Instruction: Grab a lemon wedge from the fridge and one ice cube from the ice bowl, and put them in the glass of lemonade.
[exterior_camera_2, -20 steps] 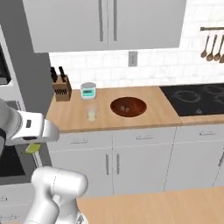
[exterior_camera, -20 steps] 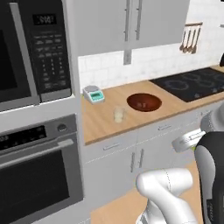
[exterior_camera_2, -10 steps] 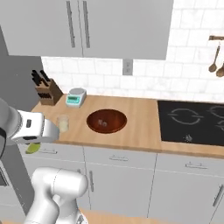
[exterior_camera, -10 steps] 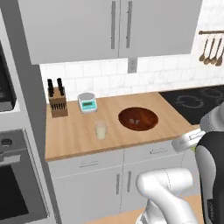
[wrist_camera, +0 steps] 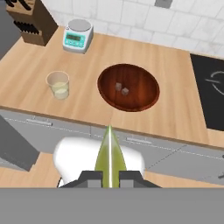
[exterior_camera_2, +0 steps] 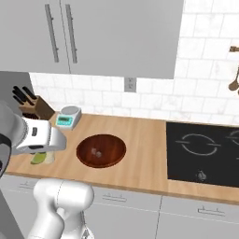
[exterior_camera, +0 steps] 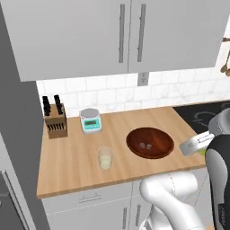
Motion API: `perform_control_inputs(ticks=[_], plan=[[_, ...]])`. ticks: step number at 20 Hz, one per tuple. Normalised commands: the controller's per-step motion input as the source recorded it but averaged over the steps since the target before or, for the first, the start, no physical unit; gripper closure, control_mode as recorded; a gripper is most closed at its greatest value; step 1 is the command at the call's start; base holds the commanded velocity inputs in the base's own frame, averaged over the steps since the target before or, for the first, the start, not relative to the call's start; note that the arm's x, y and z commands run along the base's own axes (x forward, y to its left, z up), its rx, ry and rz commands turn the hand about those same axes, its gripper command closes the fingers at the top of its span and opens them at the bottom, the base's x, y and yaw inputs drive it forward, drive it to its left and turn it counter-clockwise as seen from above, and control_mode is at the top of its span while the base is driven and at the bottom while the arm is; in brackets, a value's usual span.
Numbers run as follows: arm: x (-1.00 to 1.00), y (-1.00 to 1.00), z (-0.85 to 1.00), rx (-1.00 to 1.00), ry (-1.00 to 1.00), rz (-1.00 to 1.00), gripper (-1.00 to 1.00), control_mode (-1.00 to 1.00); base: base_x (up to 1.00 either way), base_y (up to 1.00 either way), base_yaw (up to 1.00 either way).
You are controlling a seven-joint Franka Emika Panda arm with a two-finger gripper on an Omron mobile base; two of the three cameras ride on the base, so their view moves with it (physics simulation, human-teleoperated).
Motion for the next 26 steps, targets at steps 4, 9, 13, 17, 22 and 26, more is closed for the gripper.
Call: perform_control_inputs(ticks=[4,9,13,17,22,26], plan=[[0.00,0.00,0.00,0.00,0.00,0.00,1.00,1.00,0.42,0.03,-0.02],[0.00,0.00,0.00,0.00,0.00,0.00,1.00,1.00,0.07,0.00,0.00],[0.00,0.00,0.00,0.00,0.00,0.00,1.00,1.00,0.00,0.00,0.00],[0.00,0.00,0.00,0.00,0.00,0.00,1.00,1.00,0.00,0.00,0.00],[0.13,0.73,-0.07,0.00,0.00,0.00,1.00,-1.00,0.00,0.00,0.00],[0.34,1.00,-0.28,0.00,-0.01,0.00,1.00,-1.00,0.00,0.00,0.00]])
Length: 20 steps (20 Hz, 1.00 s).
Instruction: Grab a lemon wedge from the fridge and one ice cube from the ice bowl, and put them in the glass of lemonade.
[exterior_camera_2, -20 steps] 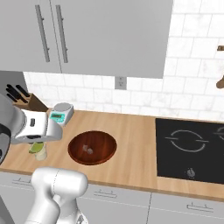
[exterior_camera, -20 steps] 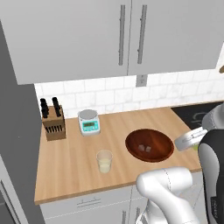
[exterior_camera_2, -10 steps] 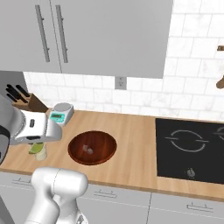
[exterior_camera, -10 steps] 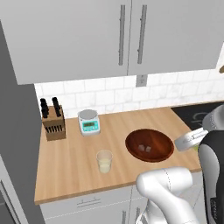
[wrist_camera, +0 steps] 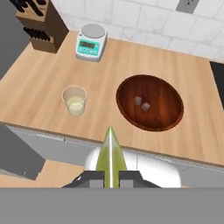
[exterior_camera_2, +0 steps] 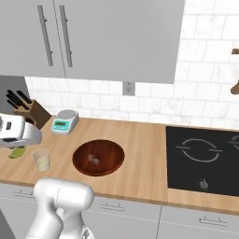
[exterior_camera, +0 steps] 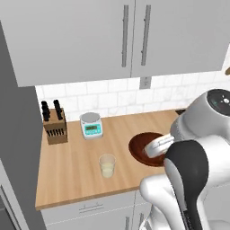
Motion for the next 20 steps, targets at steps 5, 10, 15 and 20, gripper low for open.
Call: perform_control_inputs(ticks=[5,10,15,20], plan=[[0.37,0.85,-0.56,0.00,0.07,0.03,1.00,-1.00,0.00,0.00,0.00],[0.59,0.13,-0.05,0.00,0.48,0.12,1.00,-1.00,0.00,0.00,0.00],[0.39,0.04,-0.16,0.00,0.22,0.07,1.00,-1.00,0.00,0.00,0.00],[0.09,0.16,-0.56,0.00,0.00,0.03,1.00,-1.00,0.00,0.00,0.00]])
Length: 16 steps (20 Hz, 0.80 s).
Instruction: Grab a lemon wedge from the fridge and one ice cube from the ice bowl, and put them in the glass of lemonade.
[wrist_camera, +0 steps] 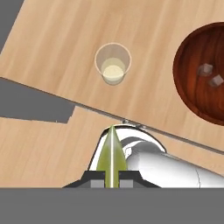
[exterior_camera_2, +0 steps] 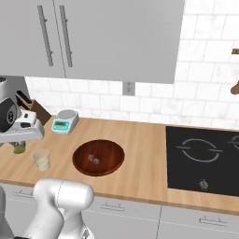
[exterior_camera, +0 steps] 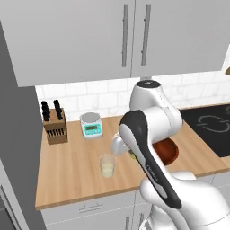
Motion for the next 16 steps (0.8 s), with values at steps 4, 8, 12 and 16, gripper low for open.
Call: perform_control_inputs(ticks=[4,8,12,16], plan=[[0.28,0.13,-0.41,0.00,-0.05,0.00,1.00,-1.00,0.00,0.00,0.00],[0.38,0.07,-0.29,0.00,-0.06,0.00,1.00,-1.00,0.00,0.00,0.00],[0.56,0.12,-0.15,0.00,0.00,0.00,1.00,-1.00,0.00,0.00,0.00],[0.32,0.24,-0.14,-0.02,0.01,0.00,1.00,-1.00,0.00,0.00,0.00]])
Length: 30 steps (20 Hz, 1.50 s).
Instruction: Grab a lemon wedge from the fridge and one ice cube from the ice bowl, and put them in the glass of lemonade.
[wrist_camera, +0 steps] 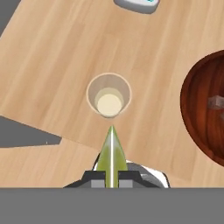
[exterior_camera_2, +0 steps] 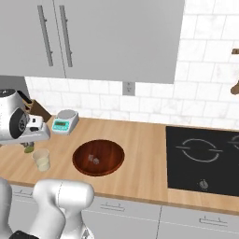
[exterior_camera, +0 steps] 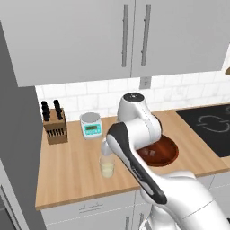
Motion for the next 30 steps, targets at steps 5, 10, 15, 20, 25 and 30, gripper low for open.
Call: perform_control_inputs(ticks=[5,10,15,20,25,30], plan=[[0.27,0.22,-0.11,-0.03,0.00,0.00,1.00,-1.00,0.00,0.00,0.00],[0.22,0.09,-0.01,0.00,0.00,0.00,1.00,-1.00,0.00,0.00,0.00],[0.16,0.07,0.00,0.00,0.00,0.00,1.00,-1.00,0.00,0.00,0.00],[0.31,0.09,0.00,0.00,0.00,0.00,1.00,-1.00,0.00,0.00,0.00],[0.32,0.08,0.00,0.00,0.00,0.00,1.00,-1.00,0.00,0.00,0.00],[0.15,0.09,0.00,0.00,0.00,0.00,1.00,-1.00,0.00,0.00,0.00]])
